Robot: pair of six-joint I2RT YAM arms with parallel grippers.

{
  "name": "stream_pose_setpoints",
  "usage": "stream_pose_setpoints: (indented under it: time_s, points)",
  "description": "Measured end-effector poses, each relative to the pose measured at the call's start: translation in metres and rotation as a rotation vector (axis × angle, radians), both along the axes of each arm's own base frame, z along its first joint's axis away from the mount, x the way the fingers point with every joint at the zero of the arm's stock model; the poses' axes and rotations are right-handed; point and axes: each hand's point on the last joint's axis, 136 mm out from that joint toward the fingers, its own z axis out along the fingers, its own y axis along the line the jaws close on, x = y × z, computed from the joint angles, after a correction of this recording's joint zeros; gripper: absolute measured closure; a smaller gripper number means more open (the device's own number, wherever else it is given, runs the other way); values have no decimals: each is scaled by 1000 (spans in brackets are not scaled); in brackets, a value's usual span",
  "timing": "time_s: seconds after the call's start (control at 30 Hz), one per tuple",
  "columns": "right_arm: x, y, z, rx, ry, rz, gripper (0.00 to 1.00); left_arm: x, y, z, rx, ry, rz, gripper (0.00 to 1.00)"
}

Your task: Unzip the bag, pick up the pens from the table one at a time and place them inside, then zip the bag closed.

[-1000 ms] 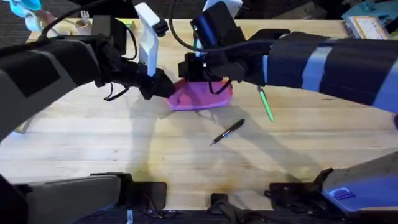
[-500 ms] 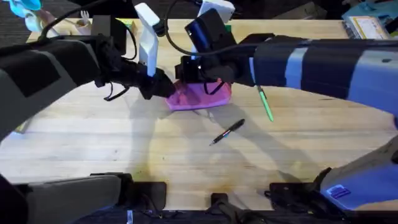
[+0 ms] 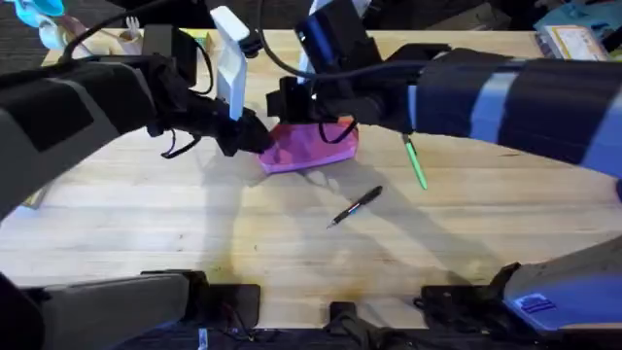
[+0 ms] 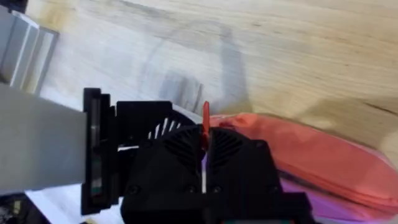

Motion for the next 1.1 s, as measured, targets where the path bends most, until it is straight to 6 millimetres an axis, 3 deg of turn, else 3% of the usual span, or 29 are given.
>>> stream_pose_setpoints:
  time_s: [0.37, 0.43, 0.57, 0.6, 0.63, 0.83, 1.1]
  points:
    - [-12, -11, 5, -18, 41, 8, 966, 0, 0, 0, -5, 1, -1, 959]
    - [-12, -11, 9, -1, 43, 16, 768, 1, -1, 1, -10, -5, -3, 959]
    - [-19, -8, 26, 43, 41, 51, 189, 1, -2, 2, -10, -8, -5, 959]
    - [-20, -11, 26, 41, 49, 51, 75, 1, -2, 2, -13, -8, -5, 959]
    - [-20, -15, 26, 39, 56, 48, 23, 1, -2, 2, -12, -8, -3, 959]
    - [-14, -50, 22, -10, 105, 3, 4, 1, -2, 2, -12, -9, -5, 959]
    - [-14, -93, 39, -83, 57, 14, 4, 1, -2, 2, -12, -10, -5, 959]
